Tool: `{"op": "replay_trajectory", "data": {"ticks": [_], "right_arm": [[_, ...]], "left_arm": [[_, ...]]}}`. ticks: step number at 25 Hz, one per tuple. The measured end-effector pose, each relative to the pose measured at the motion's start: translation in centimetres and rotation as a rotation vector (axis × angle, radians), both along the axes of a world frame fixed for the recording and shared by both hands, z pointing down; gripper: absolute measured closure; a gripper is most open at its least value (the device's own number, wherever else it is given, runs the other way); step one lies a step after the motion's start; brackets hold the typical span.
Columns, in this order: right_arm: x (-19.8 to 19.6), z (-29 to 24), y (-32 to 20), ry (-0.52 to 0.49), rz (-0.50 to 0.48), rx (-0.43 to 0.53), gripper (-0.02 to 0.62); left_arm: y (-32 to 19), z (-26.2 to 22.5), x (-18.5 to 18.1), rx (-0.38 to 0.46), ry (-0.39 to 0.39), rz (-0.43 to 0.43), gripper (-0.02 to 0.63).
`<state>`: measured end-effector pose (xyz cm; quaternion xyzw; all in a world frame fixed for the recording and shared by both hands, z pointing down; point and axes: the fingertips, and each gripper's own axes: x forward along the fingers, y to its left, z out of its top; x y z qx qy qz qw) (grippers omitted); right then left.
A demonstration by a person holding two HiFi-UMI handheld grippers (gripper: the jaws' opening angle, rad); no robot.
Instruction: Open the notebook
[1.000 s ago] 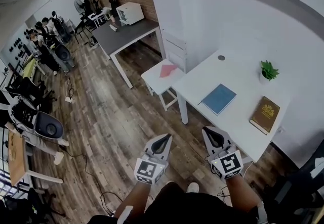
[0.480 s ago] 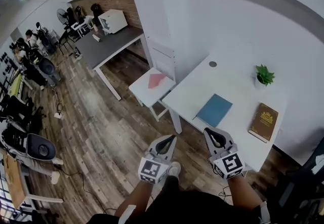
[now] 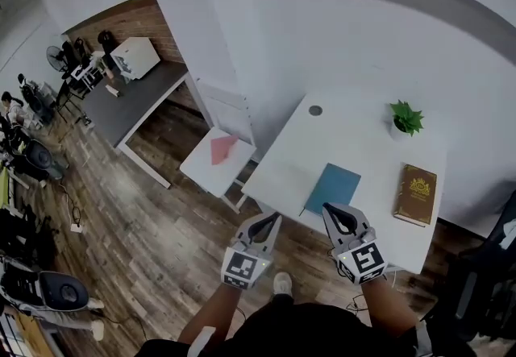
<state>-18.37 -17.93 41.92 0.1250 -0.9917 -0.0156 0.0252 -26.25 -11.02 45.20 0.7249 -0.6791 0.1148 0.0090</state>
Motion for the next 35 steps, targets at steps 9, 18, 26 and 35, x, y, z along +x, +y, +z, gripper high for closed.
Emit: {"op": "replay_trajectory", "data": {"ticks": [9, 18, 26, 35], "right_arm": [[-1.0, 1.2, -4.0, 0.026, 0.197, 0.000, 0.594], [1.2, 4.0, -6.3, 0.079, 0.370, -0.031, 0.594], [3.6, 5.6, -8.8, 0.105, 0.428, -0.064, 0.594], [6.2, 8.1, -10.3, 0.133, 0.462, -0.126, 0.594]], "left_arm": [[-5.4, 2.2, -1.9, -0.026, 0.054, 0.194, 0.601], [-9.6, 5.2, 0.6, -0.072, 0.016, 0.397, 0.600], [-12.5, 10.3, 4.8, -0.184, -0.146, 0.560, 0.561], [-14.5, 19.3, 8.6, -0.362, -0.574, 0.758, 0.422]]}}
